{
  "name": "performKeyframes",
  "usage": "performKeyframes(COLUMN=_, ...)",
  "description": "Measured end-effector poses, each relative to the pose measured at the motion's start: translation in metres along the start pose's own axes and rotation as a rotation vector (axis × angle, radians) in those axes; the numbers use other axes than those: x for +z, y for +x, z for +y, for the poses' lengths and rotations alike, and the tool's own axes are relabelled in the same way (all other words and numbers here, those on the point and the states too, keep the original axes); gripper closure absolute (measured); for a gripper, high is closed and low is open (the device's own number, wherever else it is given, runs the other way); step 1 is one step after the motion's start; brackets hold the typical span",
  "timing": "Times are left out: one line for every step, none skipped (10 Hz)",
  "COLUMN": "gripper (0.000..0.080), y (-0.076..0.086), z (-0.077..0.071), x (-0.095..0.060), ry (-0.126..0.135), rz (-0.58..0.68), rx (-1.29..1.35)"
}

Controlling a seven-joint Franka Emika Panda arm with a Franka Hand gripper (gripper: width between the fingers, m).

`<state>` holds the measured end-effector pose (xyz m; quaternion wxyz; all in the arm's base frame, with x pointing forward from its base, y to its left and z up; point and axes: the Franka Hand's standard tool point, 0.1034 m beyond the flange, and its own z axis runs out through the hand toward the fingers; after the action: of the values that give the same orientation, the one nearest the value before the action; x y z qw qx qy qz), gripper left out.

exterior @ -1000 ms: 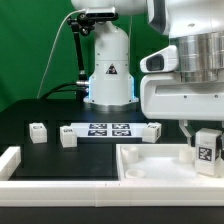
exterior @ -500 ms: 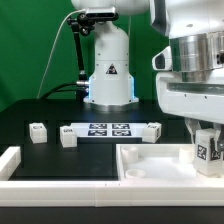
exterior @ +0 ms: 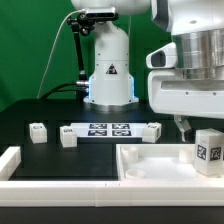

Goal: Assemble one leg

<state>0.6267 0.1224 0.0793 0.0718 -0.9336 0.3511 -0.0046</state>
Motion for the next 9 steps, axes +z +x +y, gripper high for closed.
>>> performKeyframes(gripper=0.0151, y=-0.0021, z=-0.0014, x=0.0005, ry=-0.010, rz=0.008, rx=-0.131)
performKeyframes(gripper=0.0151, y=-0.0032, z=-0.0021, x=0.0009, ry=-0.024, rz=0.017, rx=-0.266)
performKeyframes(gripper=0.0151, y=-0.0038, z=-0.0022, x=0.0014, ry=-0.030, rz=0.018, rx=-0.344)
performKeyframes(gripper=0.0150, y=-0.0042, z=-0.0027, x=0.0015, ry=-0.049, rz=0.030, rx=-0.476)
performKeyframes(gripper=0.0150, y=-0.0037, z=-0.0021, x=0.0019, ry=-0.060, rz=0.032, rx=-0.583)
performKeyframes(gripper=0.0150, y=-0.0023, z=-0.0010, x=0.0021, ry=-0.064, rz=0.033, rx=-0.696)
performKeyframes(gripper=0.0150, y=0.0003, z=0.0009, x=0.0021, ry=-0.065, rz=0.034, rx=-0.784)
performKeyframes(gripper=0.0150, y=0.0029, z=0.0038, x=0.0026, ry=-0.064, rz=0.031, rx=-0.835)
performKeyframes(gripper=0.0150, y=0.0046, z=0.0059, x=0.0029, ry=-0.068, rz=0.030, rx=-0.931)
